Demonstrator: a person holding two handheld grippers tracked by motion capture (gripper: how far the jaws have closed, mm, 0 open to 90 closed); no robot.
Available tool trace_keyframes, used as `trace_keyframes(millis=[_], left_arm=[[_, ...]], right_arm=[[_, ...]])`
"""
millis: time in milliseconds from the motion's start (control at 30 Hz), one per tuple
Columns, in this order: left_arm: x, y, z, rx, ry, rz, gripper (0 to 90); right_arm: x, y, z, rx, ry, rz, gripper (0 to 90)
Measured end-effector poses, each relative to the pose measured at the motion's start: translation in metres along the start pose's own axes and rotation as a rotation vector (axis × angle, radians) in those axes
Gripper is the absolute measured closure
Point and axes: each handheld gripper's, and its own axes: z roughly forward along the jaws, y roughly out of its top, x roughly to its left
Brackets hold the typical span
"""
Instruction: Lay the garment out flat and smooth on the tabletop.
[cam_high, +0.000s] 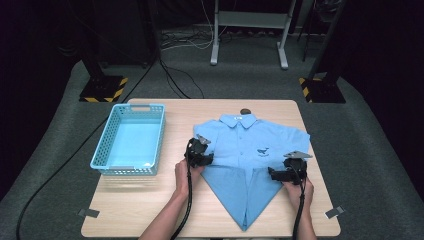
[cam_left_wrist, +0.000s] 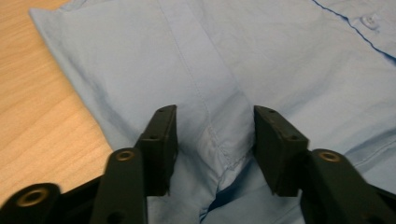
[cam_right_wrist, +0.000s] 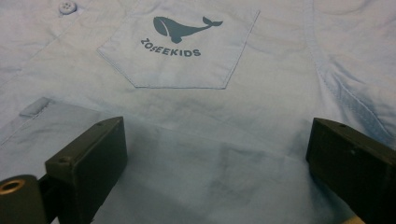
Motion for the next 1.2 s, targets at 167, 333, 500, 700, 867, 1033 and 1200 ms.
trace_keyframes(millis=[167, 333, 500, 700, 867, 1033, 1200], left_arm=[[0.002, -0.001, -0.006, -0.02, 0.057, 0.048, 71.5], [0.006, -0.001, -0.014, -0.061, 0.092, 0.047, 75.4], [0.015, -0.006, -0.021, -0.082, 0.128, 0.036, 77.3], [0.022, -0.014, -0.024, -0.086, 0.15, -0.002, 76.5], [0.028, -0.021, -0.025, -0.076, 0.188, -0.061, 67.5], [0.033, -0.023, -0.027, -0.076, 0.211, -0.104, 59.7], [0.035, -0.025, -0.031, -0.073, 0.247, -0.137, 48.9]], right_arm=[[0.0, 0.0, 0.0, 0.0, -0.001, 0.0, 4.8], [0.0, 0.0, 0.0, 0.0, -0.001, 0.001, 4.8], [0.0, 0.0, 0.0, 0.0, -0.001, 0.0, 4.8], [0.0, 0.0, 0.0, 0.0, -0.002, 0.001, 4.8], [0.0, 0.0, 0.0, 0.0, -0.003, 0.0, 4.8], [0.0, 0.0, 0.0, 0.0, -0.003, 0.0, 4.8], [0.0, 0.0, 0.0, 0.001, -0.004, 0.0, 4.8]])
